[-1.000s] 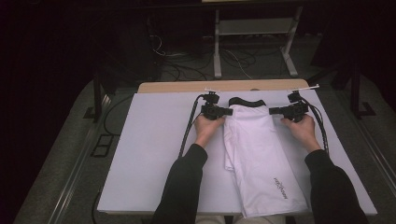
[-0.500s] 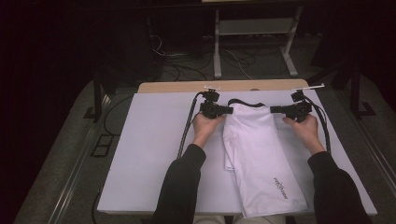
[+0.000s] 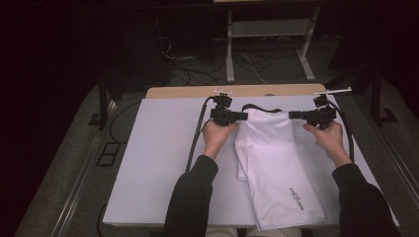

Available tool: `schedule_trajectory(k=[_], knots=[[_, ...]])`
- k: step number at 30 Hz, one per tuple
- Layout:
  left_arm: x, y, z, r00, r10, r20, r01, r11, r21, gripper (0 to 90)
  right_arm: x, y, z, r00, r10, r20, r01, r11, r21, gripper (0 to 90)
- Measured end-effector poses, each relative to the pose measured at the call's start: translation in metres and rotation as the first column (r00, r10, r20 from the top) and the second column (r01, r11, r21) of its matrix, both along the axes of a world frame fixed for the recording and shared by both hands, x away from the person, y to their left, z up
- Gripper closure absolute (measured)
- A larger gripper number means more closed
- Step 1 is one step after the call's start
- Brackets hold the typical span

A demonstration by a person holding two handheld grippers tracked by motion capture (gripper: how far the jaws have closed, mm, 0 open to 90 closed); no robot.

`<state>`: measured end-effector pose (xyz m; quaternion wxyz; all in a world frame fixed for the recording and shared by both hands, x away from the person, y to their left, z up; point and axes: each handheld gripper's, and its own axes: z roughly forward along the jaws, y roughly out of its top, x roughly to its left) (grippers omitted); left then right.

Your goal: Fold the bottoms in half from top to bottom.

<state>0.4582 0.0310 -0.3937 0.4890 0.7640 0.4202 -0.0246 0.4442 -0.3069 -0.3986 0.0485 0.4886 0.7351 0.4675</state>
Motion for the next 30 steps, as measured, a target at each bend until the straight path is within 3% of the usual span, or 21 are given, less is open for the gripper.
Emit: schedule_trajectory(k=[3, 30], knots=[[-0.005, 0.0, 0.002, 1.0, -0.003, -0.004, 0.003, 0.9998, -0.021, 87.3, -0.005, 0.0, 0.004, 1.0, 0.004, 0.005, -0.004, 1.0, -0.006, 89.0], [-0.039, -0.006, 0.022, 0.9979, -0.052, 0.039, 0.052, 0.9987, 0.004, 87.3, -0.043, -0.005, 0.015, 0.9986, 0.037, 0.037, -0.035, 0.9989, -0.032, 89.0]])
